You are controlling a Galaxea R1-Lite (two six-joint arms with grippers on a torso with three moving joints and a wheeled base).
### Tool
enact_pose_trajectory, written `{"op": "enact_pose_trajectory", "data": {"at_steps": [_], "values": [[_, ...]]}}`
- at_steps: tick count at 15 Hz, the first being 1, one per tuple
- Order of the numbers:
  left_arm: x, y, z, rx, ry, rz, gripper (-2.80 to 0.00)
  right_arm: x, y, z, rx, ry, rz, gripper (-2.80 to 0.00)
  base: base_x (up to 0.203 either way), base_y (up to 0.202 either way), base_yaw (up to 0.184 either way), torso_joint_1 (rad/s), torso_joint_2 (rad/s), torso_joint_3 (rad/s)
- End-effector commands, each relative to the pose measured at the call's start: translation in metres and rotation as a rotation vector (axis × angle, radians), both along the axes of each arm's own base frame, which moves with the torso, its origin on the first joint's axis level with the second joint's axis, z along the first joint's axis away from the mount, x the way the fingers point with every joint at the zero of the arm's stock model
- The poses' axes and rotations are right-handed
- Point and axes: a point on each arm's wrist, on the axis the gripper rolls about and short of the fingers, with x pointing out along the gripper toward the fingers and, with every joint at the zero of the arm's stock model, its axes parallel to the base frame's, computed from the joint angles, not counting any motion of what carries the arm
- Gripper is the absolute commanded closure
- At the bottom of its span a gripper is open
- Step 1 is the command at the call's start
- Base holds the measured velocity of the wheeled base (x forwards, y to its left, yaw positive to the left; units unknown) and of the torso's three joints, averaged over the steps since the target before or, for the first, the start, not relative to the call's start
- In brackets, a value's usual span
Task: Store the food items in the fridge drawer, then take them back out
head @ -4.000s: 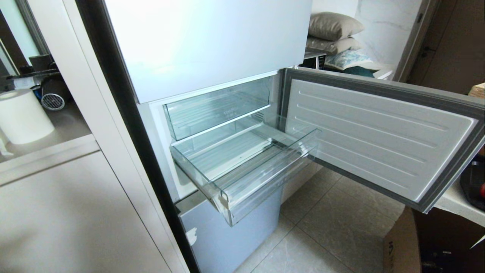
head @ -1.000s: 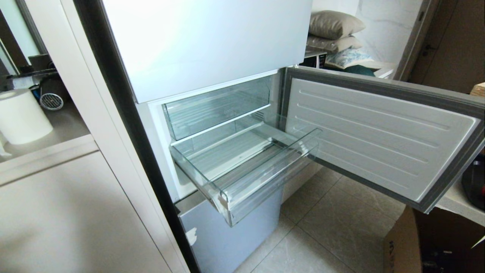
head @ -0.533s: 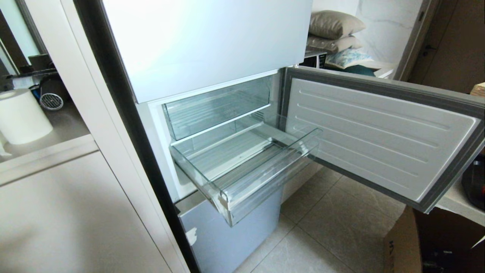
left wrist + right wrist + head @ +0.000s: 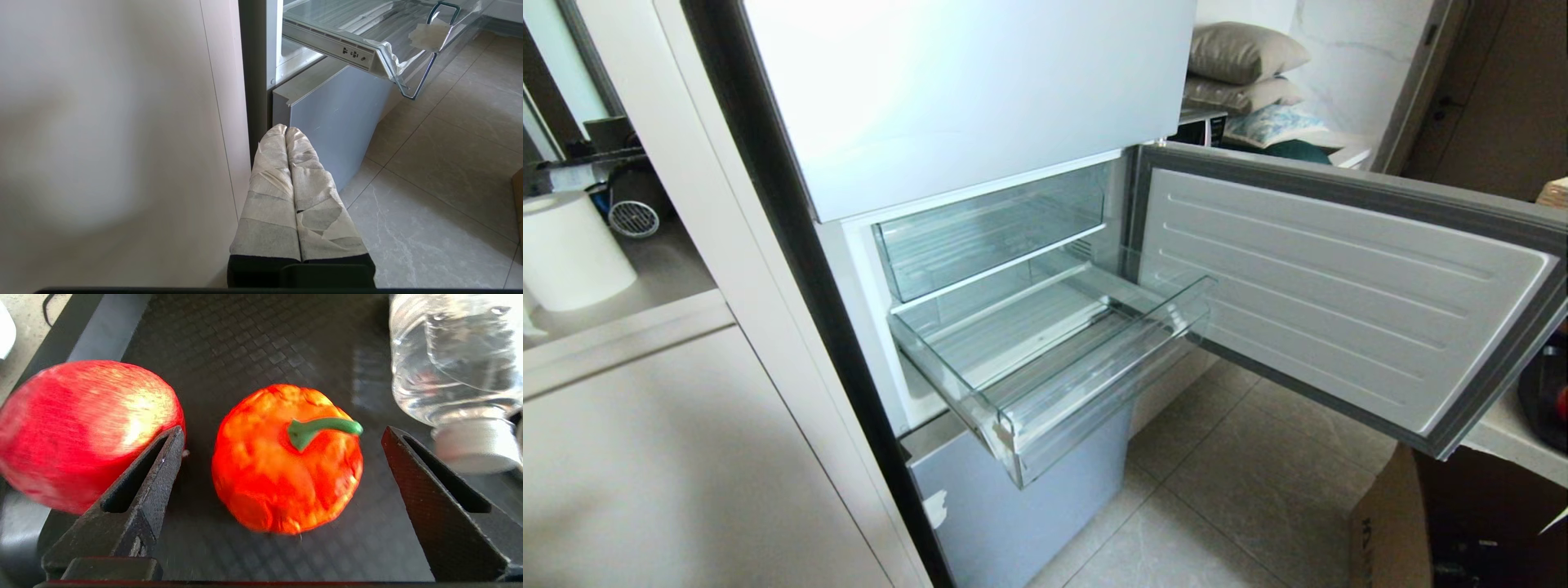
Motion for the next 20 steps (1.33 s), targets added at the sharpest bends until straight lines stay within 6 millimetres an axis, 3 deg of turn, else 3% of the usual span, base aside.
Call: {"op": "enact_pose_trajectory", "data": {"at_steps": [1, 12, 13, 18, 20], "values": [[0.000, 0.000, 0.000, 0.000, 0.000, 0.000, 0.00, 0.005, -0.006, -0.010, 0.001, -0.001, 0.008, -2.80, 0.000, 0.000, 0.000, 0.000, 0.00, 0.000], [0.000, 0.000, 0.000, 0.000, 0.000, 0.000, 0.00, 0.011, -0.007, -0.021, 0.016, 0.004, 0.024, -2.80, 0.000, 0.000, 0.000, 0.000, 0.00, 0.000], [0.000, 0.000, 0.000, 0.000, 0.000, 0.000, 0.00, 0.011, -0.007, -0.021, 0.016, 0.004, 0.024, 0.00, 0.000, 0.000, 0.000, 0.000, 0.00, 0.000], [0.000, 0.000, 0.000, 0.000, 0.000, 0.000, 0.00, 0.010, -0.005, -0.022, 0.025, 0.006, 0.021, 0.00, 0.000, 0.000, 0.000, 0.000, 0.00, 0.000], [0.000, 0.000, 0.000, 0.000, 0.000, 0.000, 0.00, 0.007, -0.005, -0.014, 0.024, -0.010, 0.009, 0.00, 0.000, 0.000, 0.000, 0.000, 0.00, 0.000]]}}
